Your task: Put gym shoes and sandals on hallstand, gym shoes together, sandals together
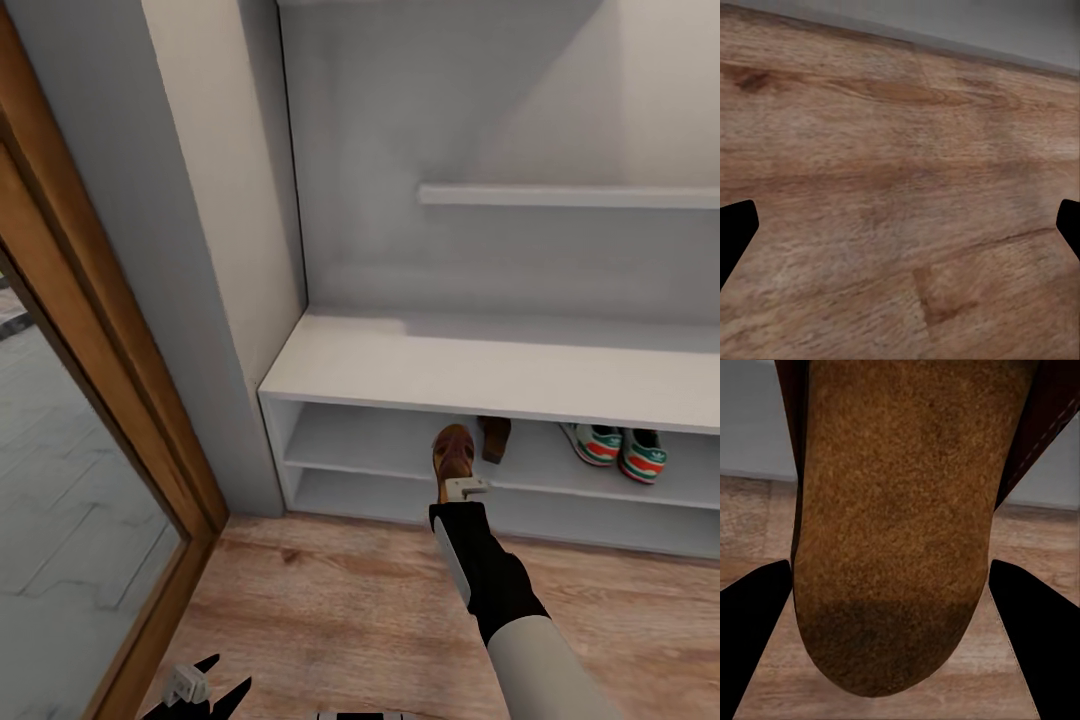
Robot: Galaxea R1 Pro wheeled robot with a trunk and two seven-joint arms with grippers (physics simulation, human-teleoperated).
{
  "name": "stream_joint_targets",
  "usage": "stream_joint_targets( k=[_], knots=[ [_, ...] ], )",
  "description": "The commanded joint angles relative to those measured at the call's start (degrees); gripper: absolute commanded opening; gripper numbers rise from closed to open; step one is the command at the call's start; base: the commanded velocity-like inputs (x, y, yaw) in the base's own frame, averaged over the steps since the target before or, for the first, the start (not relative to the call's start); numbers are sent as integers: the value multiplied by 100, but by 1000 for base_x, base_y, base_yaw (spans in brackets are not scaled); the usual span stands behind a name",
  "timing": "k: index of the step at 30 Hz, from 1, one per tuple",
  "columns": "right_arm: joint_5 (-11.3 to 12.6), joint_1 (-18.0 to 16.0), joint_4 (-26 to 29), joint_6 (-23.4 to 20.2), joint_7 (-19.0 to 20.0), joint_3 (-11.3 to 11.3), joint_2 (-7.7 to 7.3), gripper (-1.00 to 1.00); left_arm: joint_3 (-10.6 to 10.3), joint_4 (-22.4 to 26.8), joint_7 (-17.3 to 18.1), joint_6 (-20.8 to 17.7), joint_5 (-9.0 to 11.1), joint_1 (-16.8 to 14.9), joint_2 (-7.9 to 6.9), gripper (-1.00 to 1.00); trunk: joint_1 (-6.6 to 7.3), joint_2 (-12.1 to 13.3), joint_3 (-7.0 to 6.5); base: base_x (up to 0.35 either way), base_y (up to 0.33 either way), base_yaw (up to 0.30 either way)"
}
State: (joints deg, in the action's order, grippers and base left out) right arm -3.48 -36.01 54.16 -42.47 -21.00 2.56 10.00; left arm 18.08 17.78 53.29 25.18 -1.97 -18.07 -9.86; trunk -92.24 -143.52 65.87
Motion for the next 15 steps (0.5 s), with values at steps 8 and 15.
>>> stream_joint_targets(
  k=[8, 15],
  knots=[
    [-39, -3, -11, -42, -1, 7, 0, -100, 38, 3, 32, 19, -17, -4, 2, 100, -1, -2, 5, 84, -44, 0],
    [-39, -3, -12, -42, -1, 7, 0, -100, 39, 4, 32, 21, -15, -4, 2, 100, -1, -2, 5, 172, -60, 0]
  ],
)
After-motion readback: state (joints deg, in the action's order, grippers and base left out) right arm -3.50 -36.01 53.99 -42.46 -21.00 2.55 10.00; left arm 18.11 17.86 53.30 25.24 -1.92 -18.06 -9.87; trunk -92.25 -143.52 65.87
